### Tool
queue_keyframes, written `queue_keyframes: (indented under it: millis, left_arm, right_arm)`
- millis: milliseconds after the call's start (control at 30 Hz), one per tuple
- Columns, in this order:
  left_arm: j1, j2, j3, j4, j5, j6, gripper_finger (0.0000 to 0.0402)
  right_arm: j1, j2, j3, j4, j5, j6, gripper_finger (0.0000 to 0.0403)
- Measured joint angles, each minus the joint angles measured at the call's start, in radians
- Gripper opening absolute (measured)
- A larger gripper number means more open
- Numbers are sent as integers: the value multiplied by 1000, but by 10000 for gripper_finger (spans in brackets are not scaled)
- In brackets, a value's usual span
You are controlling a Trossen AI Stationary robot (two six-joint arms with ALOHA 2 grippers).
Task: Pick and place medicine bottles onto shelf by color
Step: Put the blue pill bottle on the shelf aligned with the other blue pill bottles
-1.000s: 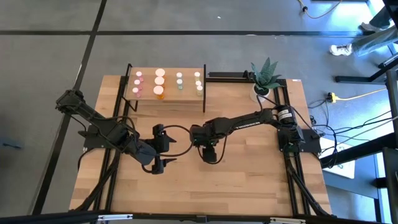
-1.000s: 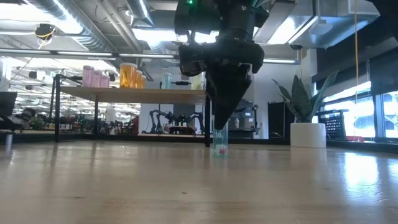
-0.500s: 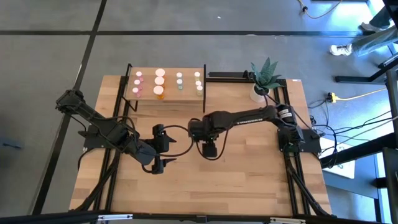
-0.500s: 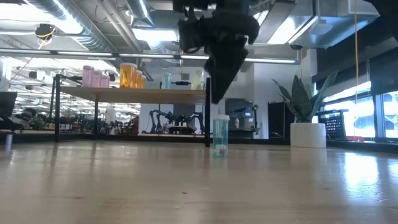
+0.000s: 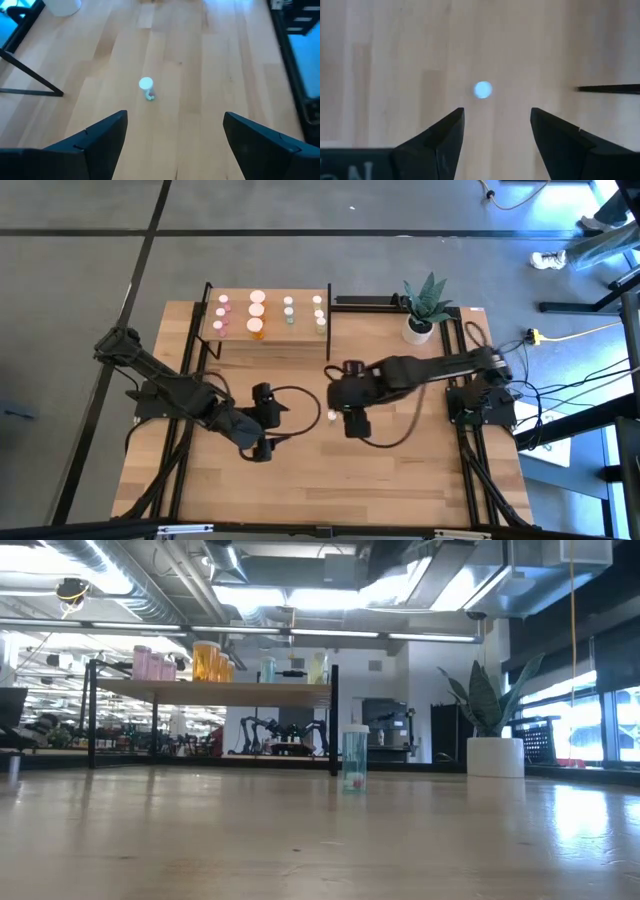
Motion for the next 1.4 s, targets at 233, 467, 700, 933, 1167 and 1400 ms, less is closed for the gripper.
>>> queue_keyframes:
  millis: [233,467,700,933,1167,1400]
  left_arm:
    - [97,111,0,95,4,64,326]
    - [189,246,0,349,11,156,322]
    - [245,354,0,409,13,83,324]
    - [254,425,0,414,15,16,326]
    - [253,499,-1,446,15,23,321]
    - [254,571,-1,506,25,24,320]
  right_arm:
    - [48,-125,0,-4,174,72,229]
    - [77,-203,0,-5,177,78,229]
    - [98,-232,0,-12,175,76,229]
    - [98,-233,0,-12,178,74,230]
    - [98,-233,0,-11,177,74,230]
    - [98,-233,0,-11,175,74,230]
